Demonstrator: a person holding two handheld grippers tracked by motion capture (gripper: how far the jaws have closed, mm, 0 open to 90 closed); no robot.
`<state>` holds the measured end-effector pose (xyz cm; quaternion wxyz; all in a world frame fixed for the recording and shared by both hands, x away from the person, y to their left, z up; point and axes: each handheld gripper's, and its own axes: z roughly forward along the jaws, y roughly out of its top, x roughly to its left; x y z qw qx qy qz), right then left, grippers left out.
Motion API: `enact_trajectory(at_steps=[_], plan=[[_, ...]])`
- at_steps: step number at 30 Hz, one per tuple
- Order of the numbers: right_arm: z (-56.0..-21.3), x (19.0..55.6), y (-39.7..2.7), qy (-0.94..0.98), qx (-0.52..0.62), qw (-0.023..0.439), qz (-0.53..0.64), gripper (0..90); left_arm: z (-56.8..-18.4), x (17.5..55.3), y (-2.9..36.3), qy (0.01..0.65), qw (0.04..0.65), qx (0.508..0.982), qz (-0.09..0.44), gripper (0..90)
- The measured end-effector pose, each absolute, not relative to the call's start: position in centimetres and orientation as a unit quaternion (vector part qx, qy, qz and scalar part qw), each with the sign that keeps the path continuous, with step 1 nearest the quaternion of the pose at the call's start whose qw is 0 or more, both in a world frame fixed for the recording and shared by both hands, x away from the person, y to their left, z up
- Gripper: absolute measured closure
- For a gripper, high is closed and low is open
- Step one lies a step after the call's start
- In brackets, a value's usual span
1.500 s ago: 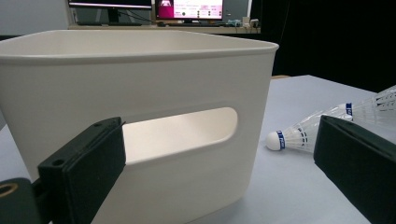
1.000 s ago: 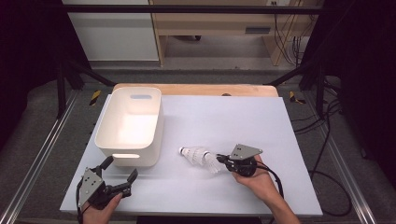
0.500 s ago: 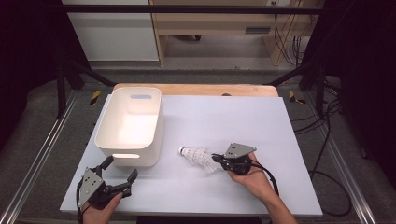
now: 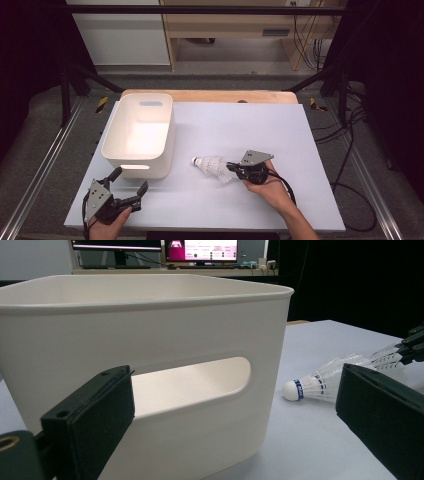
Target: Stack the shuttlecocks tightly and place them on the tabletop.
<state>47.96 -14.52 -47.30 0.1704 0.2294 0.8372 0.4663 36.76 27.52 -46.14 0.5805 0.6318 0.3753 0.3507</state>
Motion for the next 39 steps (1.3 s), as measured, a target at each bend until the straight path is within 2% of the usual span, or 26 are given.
enact_trajectory(at_steps=[39], plan=[[-47.8,49.3,-11.6,0.867,0.236,0.171,0.405,87.5,-46.1,36.7,27.4,0.375,0.58,0.631,0.353,2.3]])
